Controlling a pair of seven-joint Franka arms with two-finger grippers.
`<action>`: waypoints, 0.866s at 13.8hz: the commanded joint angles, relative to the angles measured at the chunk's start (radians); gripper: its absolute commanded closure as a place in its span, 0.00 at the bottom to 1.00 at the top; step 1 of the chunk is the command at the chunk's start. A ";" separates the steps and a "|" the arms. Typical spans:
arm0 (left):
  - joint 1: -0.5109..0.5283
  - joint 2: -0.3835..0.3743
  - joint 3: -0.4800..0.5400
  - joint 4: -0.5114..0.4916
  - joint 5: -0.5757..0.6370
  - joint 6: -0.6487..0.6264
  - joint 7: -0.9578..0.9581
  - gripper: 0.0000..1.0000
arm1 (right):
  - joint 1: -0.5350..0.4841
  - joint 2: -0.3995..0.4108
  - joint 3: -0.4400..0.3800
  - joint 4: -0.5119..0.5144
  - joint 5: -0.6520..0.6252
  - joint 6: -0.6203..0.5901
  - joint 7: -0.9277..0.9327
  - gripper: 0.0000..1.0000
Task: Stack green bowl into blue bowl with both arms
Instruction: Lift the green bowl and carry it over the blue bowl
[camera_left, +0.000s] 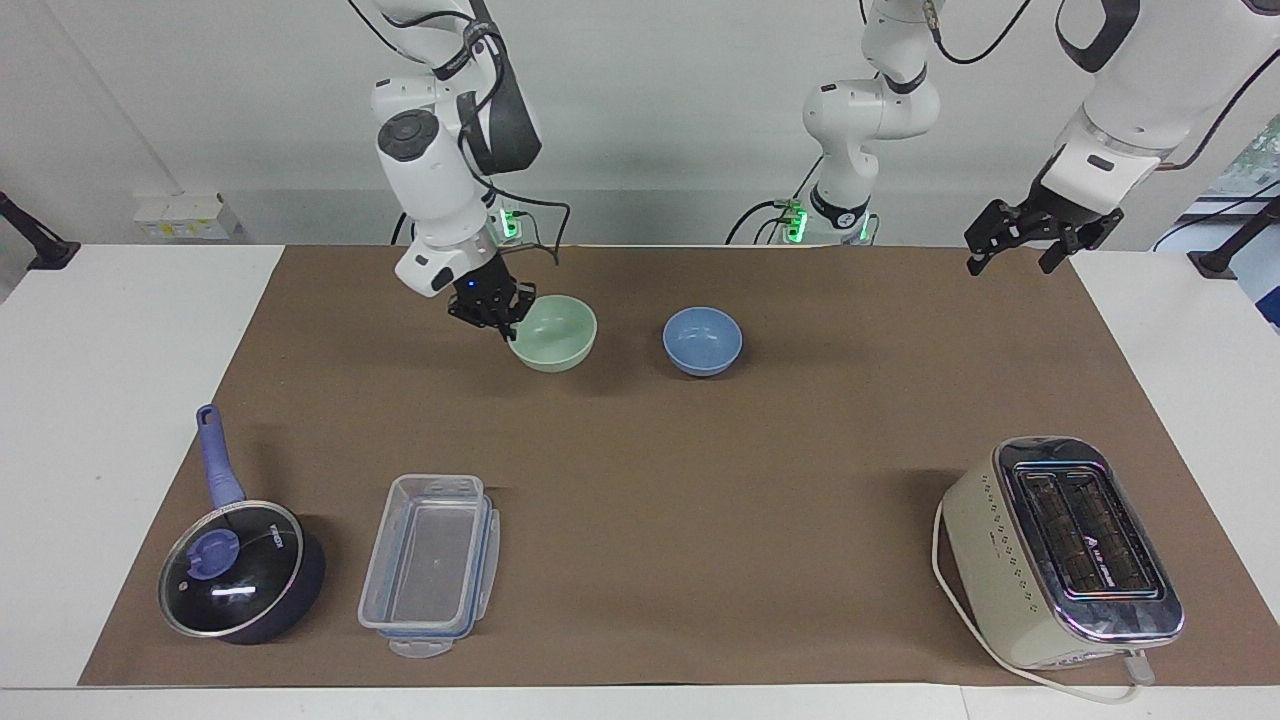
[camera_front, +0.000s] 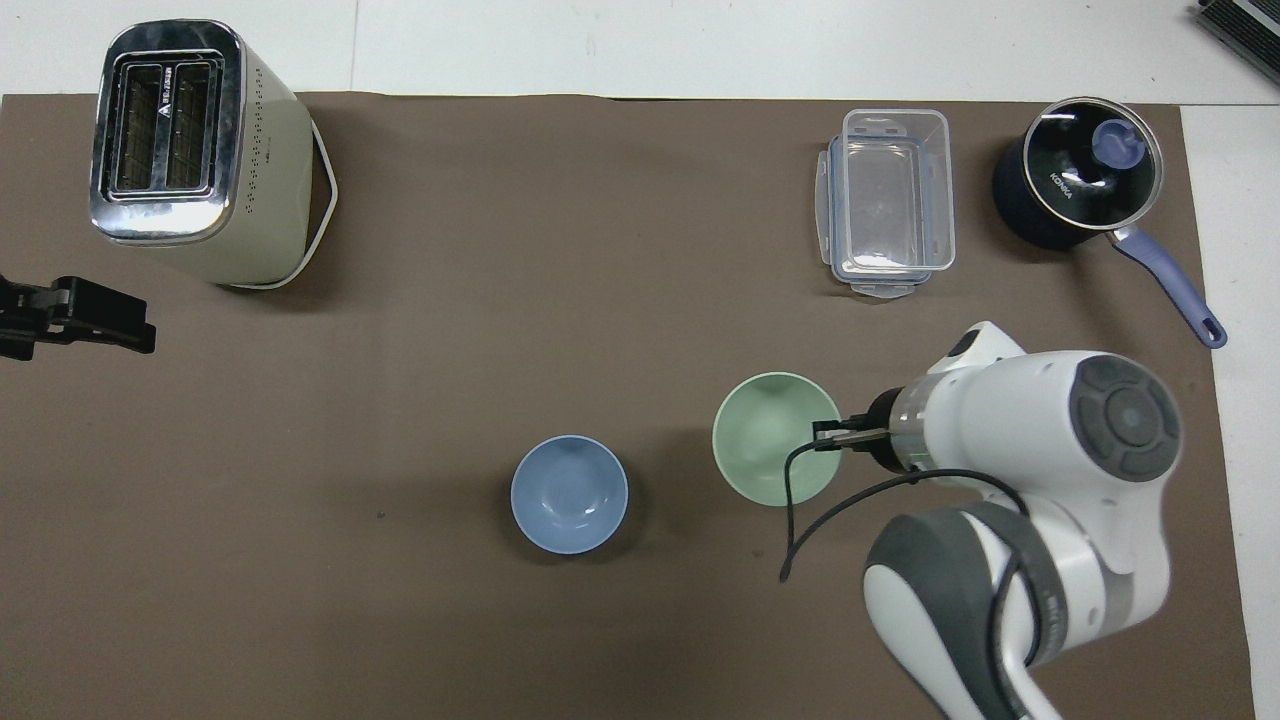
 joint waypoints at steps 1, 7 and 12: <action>0.008 0.005 -0.007 0.017 0.013 -0.019 -0.001 0.00 | 0.096 0.032 -0.002 0.043 0.023 0.007 0.114 1.00; 0.010 0.005 -0.007 0.017 0.013 -0.019 -0.001 0.00 | 0.323 0.150 -0.002 0.117 0.006 0.097 0.374 1.00; 0.010 0.005 -0.007 0.017 0.013 -0.019 -0.001 0.00 | 0.380 0.239 -0.002 0.171 -0.048 0.108 0.436 1.00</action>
